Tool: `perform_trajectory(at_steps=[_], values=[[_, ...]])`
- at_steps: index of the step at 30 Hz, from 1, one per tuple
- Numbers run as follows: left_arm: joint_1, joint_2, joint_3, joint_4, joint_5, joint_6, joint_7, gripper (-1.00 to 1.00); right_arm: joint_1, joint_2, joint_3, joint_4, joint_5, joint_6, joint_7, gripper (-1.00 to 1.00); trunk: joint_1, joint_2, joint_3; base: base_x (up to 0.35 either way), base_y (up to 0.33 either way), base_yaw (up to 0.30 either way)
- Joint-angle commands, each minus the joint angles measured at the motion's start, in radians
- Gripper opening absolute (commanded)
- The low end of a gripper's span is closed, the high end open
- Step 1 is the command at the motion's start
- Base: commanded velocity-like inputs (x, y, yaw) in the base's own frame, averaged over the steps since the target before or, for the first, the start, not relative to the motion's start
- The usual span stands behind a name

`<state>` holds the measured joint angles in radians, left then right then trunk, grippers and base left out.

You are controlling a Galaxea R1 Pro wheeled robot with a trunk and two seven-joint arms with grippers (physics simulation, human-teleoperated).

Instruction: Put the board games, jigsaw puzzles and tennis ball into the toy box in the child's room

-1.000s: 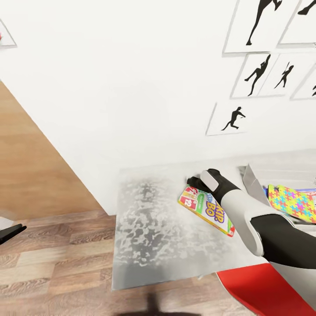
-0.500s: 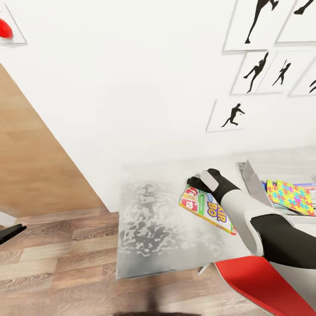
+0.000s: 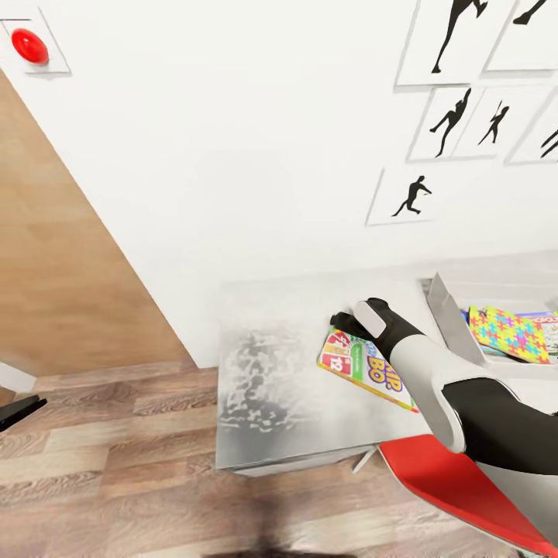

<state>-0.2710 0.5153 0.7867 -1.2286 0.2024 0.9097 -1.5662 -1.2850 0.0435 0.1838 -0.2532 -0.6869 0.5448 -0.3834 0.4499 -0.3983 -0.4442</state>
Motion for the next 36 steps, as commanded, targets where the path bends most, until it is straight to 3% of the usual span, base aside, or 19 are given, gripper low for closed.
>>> perform_trajectory(at_steps=[1,22,36], values=[[-0.001,0.000,0.000,0.000,-0.001,0.011,-0.005,1.00,-0.001,-0.001,0.008,-0.001,-0.011,0.004,-0.008,1.00,0.000,-0.002,-0.002,-0.224,0.006,0.000],[-0.001,0.000,0.000,0.000,-0.001,0.011,-0.005,1.00,-0.001,-0.001,0.008,-0.002,-0.011,0.004,-0.008,1.00,0.000,-0.002,-0.002,-0.202,0.101,0.000],[-0.001,0.000,0.000,0.000,-0.001,0.011,-0.005,1.00,-0.001,-0.002,0.006,-0.003,-0.011,0.004,-0.006,1.00,0.000,-0.002,-0.002,-0.084,0.043,0.000]])
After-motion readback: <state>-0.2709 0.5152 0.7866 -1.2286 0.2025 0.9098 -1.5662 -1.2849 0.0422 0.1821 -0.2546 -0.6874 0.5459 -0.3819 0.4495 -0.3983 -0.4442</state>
